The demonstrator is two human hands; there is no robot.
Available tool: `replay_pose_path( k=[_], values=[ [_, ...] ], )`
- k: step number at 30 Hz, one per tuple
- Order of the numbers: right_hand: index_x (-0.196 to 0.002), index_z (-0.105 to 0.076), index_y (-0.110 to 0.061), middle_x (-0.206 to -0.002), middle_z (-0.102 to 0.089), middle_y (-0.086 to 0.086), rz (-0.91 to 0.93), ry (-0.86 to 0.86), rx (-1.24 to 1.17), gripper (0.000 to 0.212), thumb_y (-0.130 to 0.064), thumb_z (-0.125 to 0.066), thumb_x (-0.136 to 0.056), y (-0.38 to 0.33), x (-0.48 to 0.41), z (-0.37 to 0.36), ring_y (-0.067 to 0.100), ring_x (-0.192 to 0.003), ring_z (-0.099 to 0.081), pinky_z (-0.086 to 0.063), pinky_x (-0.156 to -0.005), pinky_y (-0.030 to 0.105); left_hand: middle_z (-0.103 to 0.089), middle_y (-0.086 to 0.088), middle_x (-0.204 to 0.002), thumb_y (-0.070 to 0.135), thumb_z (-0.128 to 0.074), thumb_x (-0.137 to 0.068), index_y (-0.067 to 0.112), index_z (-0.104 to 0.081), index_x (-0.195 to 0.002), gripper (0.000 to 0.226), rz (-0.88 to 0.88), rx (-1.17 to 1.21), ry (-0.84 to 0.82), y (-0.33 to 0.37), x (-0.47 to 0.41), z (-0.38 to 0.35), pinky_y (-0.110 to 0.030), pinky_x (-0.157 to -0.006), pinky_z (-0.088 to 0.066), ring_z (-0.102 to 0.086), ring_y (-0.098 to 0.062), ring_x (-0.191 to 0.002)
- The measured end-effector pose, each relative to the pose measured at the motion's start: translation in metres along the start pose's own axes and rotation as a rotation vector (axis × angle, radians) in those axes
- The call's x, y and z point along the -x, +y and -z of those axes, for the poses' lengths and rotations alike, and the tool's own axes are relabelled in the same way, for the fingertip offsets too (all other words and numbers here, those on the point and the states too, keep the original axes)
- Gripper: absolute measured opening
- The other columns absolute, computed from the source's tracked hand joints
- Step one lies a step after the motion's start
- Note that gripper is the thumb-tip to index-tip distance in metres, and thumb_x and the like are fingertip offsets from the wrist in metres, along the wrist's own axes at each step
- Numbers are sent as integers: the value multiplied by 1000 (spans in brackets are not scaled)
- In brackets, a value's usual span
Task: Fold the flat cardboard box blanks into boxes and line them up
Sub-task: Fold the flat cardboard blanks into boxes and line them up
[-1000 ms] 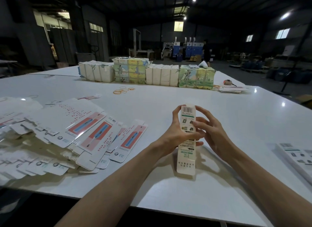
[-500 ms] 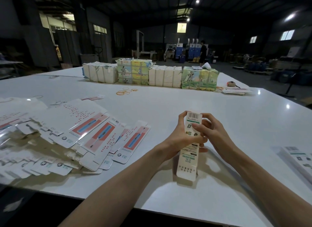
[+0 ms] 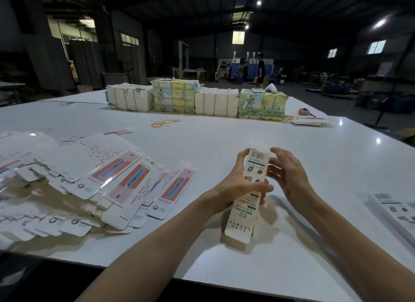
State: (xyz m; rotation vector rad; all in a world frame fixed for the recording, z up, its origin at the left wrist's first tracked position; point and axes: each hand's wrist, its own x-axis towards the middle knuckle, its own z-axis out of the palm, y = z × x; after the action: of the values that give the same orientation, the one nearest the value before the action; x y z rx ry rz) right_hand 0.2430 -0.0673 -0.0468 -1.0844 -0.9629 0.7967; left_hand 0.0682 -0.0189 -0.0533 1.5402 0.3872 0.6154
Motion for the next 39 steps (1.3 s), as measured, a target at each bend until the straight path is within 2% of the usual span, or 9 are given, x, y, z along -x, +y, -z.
replay_pose_path(
  k=[5, 10, 12, 16, 20, 24, 30, 36, 39],
  values=[
    [-118, -69, -7, -103, -79, 13, 62, -43, 106, 20, -11, -52, -108, -3, -1, 8, 35, -102, -76, -65, -76, 38, -69, -10, -98, 4, -81, -89, 56, -20, -147, 99, 36, -6, -50, 1, 2, -3, -44, -73, -62, -70, -33, -79],
    [-119, -73, -11, -114, -78, 8, 175, -94, 199, 34, 3, -45, -104, -8, 0, 11, 30, -107, -75, -65, -78, 41, -69, -11, -97, 5, -82, -87, 59, -23, -143, 98, 61, 21, -41, 0, 2, -2, -42, -71, -61, -70, -33, -77],
    [-116, -76, -9, -118, -76, 12, 124, -139, 122, 31, -2, -48, -105, -11, 0, 13, 34, -111, -73, -65, -79, 43, -70, -9, -95, 5, -82, -86, 58, -24, -143, 97, 56, 10, -29, 0, 2, 0, -42, -71, -62, -70, -33, -77],
    [-111, -79, -8, -118, -76, 17, -7, -121, -14, 31, -33, -63, -102, -15, 0, 9, 35, -106, -75, -65, -76, 42, -70, -11, -98, 7, -83, -86, 58, -25, -141, 95, 58, -36, -19, 0, 1, 1, -43, -72, -62, -72, -33, -78],
    [-101, -81, -6, -111, -77, 19, -65, -74, -53, 26, -26, -76, -85, -16, -2, 10, 35, -104, -76, -64, -72, 38, -67, -15, -104, 9, -84, -86, 58, -24, -140, 95, 52, -75, -24, -1, 1, -1, -43, -72, -63, -73, -30, -77],
    [-92, -82, -7, -104, -78, 20, -123, -58, -93, 23, -22, -79, -75, -17, -3, 11, 32, -95, -78, -64, -68, 36, -62, -18, -115, 11, -83, -88, 58, -20, -141, 95, 23, -143, -38, 0, 2, -2, -40, -73, -63, -75, -26, -77],
    [-92, -82, -6, -103, -78, 19, -114, -67, -106, 25, -22, -79, -73, -20, -1, 17, 30, -95, -77, -64, -70, 36, -58, -20, -120, 12, -83, -88, 58, -18, -140, 95, -12, -195, -50, 1, 5, 0, -39, -77, -64, -74, -23, -79],
    [-95, -82, -4, -112, -77, 17, -145, -71, -137, 17, -13, -68, -94, -20, -1, 18, 29, -103, -77, -64, -73, 38, -61, -19, -114, 8, -83, -87, 60, -20, -138, 97, 25, -122, -34, 2, 5, 0, -44, -75, -65, -74, -26, -75],
    [-102, -81, -3, -114, -76, 20, -125, -108, -106, 20, -15, -70, -90, -21, -1, 18, 33, -108, -75, -64, -76, 38, -58, -18, -122, 7, -83, -87, 63, -20, -142, 100, 12, -122, -49, 3, 5, 0, -42, -73, -64, -75, -27, -78]
  ],
)
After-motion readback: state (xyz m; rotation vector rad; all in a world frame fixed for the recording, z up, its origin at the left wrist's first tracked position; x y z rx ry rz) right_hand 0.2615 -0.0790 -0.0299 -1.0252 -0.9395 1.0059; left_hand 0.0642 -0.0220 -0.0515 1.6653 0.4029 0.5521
